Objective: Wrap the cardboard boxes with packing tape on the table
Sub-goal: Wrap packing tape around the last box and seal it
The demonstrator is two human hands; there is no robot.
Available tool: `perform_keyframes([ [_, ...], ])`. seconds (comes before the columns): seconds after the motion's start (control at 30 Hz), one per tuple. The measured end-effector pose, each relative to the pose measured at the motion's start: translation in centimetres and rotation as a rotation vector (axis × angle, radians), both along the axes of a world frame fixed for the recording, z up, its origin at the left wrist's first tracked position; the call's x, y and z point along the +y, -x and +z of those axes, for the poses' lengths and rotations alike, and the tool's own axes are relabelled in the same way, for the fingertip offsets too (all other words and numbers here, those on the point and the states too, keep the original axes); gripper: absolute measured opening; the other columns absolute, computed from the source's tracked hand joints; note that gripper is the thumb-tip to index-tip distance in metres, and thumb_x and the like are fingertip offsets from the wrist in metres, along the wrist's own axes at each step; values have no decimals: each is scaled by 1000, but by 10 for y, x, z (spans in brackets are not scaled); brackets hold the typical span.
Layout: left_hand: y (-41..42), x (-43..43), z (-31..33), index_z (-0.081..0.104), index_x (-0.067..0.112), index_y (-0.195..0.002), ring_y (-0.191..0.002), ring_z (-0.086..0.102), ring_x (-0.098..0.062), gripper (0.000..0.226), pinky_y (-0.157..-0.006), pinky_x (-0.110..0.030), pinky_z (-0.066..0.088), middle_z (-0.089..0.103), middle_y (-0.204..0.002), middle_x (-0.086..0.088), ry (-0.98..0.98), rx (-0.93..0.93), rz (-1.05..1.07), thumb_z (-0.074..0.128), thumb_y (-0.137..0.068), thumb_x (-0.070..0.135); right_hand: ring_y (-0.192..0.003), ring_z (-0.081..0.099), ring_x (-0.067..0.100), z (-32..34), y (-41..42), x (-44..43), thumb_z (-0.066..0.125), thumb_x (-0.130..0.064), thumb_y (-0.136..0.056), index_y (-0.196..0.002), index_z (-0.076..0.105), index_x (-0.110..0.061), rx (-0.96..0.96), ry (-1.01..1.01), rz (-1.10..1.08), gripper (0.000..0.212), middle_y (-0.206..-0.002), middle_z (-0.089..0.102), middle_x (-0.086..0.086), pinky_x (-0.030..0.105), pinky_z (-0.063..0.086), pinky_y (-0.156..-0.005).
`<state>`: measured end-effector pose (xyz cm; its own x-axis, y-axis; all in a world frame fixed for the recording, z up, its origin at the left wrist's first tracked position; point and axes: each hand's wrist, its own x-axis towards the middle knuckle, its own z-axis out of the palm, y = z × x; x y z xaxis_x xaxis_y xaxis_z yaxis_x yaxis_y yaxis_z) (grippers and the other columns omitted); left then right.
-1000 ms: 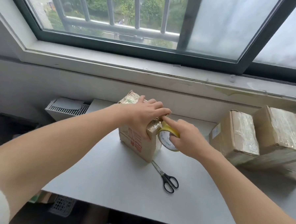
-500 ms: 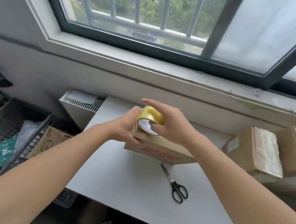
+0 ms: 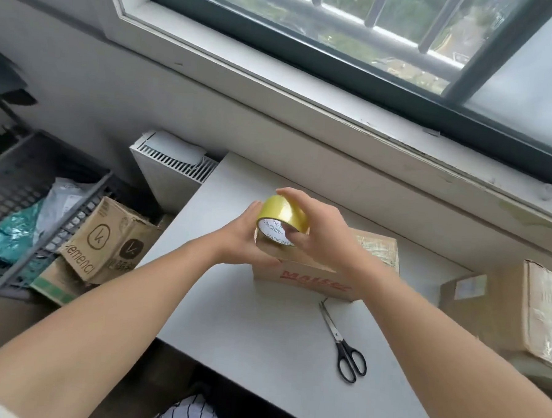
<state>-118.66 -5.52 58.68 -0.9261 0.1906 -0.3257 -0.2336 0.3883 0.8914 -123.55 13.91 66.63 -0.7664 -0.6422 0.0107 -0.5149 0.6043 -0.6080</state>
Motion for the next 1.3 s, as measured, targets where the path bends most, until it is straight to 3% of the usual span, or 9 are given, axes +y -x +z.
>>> perform_keyframes([
  [0.1, 1, -14, 0, 36, 40, -140, -115, 49, 13, 97, -85, -9, 46, 45, -129, 18, 75, 40, -17, 96, -66, 20, -113, 61, 18, 34, 26, 42, 73, -19, -81, -143, 51, -38, 102, -291, 146, 69, -132, 64, -10, 36, 49, -96],
  [0.2, 1, -34, 5, 36, 41, -141, -119, 49, 12, 103, -85, -8, 46, 46, -134, 18, 119, 48, -28, 98, -63, 20, -104, 64, 21, 59, 43, 120, 72, -19, -78, -130, 53, -47, 90, -497, 95, 62, -117, 68, -13, 37, 51, -87],
  [0.33, 9, -41, 16, 36, 44, -141, -119, 44, 20, 104, -83, -6, 46, 45, -132, 28, 183, 10, -92, 99, -62, 19, -71, 58, 19, 40, 36, 195, 77, -9, -74, -140, 54, -47, 221, -414, 129, 79, -86, 55, -18, 35, 54, -67],
  [0.43, 15, -42, 19, 37, 45, -141, -120, 46, 17, 104, -82, -8, 48, 46, -132, 28, 224, -10, -117, 99, -62, 19, -55, 44, 23, 8, 31, 211, 80, -16, -82, -145, 45, -52, 323, -394, 192, 81, -81, 42, -5, 35, 50, -51],
  [0.8, 23, -43, 14, 39, 49, -140, -130, 49, 4, 105, -91, -28, 58, 52, -136, 19, 268, -7, -159, 99, -58, 20, -51, 38, 22, -19, 19, 227, 66, -21, -86, -143, 46, -51, 346, -331, 224, 68, -79, 33, -6, 31, 40, -45],
  [1.03, 24, -43, 18, 34, 53, -142, -134, 44, 3, 106, -101, -32, 53, 45, -140, 26, 324, -14, -211, 98, -61, 30, -50, 37, 23, -47, 4, 228, 82, -15, -81, -143, 47, -46, 329, -310, 159, 78, -83, 32, -5, 34, 44, -40],
  [1.13, 20, -38, 20, 5, 43, -157, -154, 14, -12, 120, -124, -46, 25, 15, -164, 14, 703, 131, -373, 86, -69, 49, -51, 41, 25, -59, -4, 227, 84, -14, -81, -144, 46, -44, 320, -264, 110, 79, -84, 32, -5, 36, 45, -40],
  [1.23, 18, -13, 28, -22, 11, -159, -154, -29, -25, 135, -122, -68, -2, -32, -166, -7, 1233, 234, -553, 46, -68, 83, -51, 43, 27, -65, -5, 227, 74, -18, -87, -144, 45, -44, 331, -235, 102, 69, -82, 36, -2, 39, 47, -39],
  [1.3, 16, 25, 35, -26, 2, -155, -152, -31, -31, 137, -120, -70, -4, -37, -162, -16, 1286, 241, -629, 36, -70, 89, -51, 43, 28, -68, -4, 228, 75, -17, -87, -145, 45, -43, 330, -226, 96, 70, -80, 41, 1, 40, 48, -39],
])
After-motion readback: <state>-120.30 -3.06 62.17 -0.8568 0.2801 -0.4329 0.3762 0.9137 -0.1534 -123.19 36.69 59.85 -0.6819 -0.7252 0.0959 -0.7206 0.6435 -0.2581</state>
